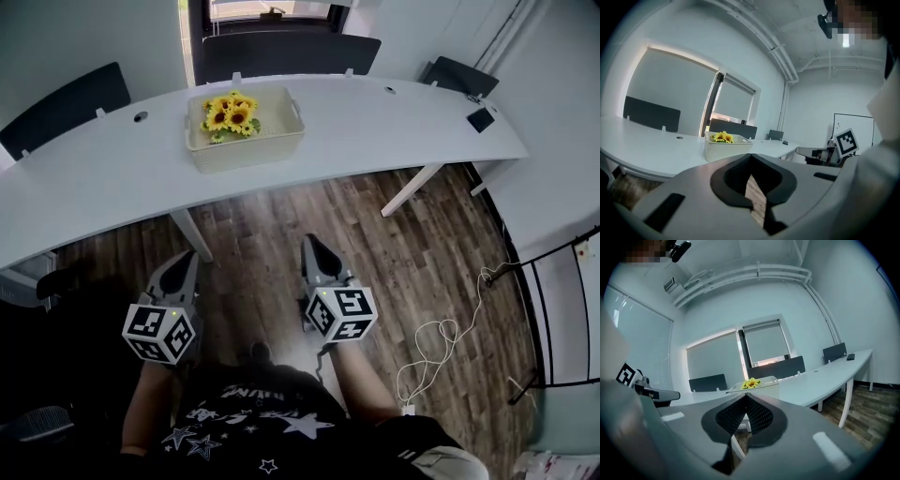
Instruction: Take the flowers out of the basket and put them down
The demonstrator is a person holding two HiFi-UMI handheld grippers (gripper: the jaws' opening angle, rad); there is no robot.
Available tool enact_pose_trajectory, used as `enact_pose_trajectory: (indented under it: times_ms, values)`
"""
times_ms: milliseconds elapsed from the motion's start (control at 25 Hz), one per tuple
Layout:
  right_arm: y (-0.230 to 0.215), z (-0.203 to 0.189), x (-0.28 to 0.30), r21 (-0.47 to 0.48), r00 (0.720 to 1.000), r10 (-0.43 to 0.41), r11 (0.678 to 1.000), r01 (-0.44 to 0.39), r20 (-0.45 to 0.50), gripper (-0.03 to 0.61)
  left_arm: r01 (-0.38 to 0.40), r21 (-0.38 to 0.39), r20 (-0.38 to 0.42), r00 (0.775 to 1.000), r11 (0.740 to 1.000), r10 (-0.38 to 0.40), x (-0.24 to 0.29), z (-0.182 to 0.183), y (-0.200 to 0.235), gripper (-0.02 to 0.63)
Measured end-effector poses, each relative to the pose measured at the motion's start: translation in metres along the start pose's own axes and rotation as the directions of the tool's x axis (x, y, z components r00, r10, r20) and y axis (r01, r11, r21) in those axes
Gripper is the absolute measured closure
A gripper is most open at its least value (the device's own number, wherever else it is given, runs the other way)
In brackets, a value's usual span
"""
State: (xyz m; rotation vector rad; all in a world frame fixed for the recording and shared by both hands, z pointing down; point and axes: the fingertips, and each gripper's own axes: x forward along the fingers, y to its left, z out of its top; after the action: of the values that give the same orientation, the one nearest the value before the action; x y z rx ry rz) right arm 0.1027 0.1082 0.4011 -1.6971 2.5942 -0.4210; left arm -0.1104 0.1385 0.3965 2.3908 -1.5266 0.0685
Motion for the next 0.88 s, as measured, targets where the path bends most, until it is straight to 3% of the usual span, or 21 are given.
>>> enact_pose_trajectory:
  times_ms: [240,440,720,880]
  values:
    - [-0.003,-0.006,0.017,-0.045,1.0,0.016,0.999,-0.017,-0.027,0.575,-0.001,-0.011,0.011,1.0,1.0,0.001,0.016,0.002,0.007,0.604]
    - [-0.008,-0.018,0.035,-0.019,0.999,0.011,1.0,-0.012,-0.048,0.575,0.001,0.005,0.014,1.0,1.0,-0.001,0.037,0.001,0.022,0.604]
    - [-0.027,0.0,0.087,-0.037,0.999,-0.043,0.998,0.042,-0.029,0.575,0.08,0.026,0.03,0.996,0.996,-0.081,0.096,0.019,0.046,0.604]
    - [-0.031,0.01,0.125,-0.056,0.998,-0.043,0.998,0.04,-0.043,0.575,0.095,-0.007,0.026,0.995,0.995,-0.095,0.136,0.03,0.074,0.604]
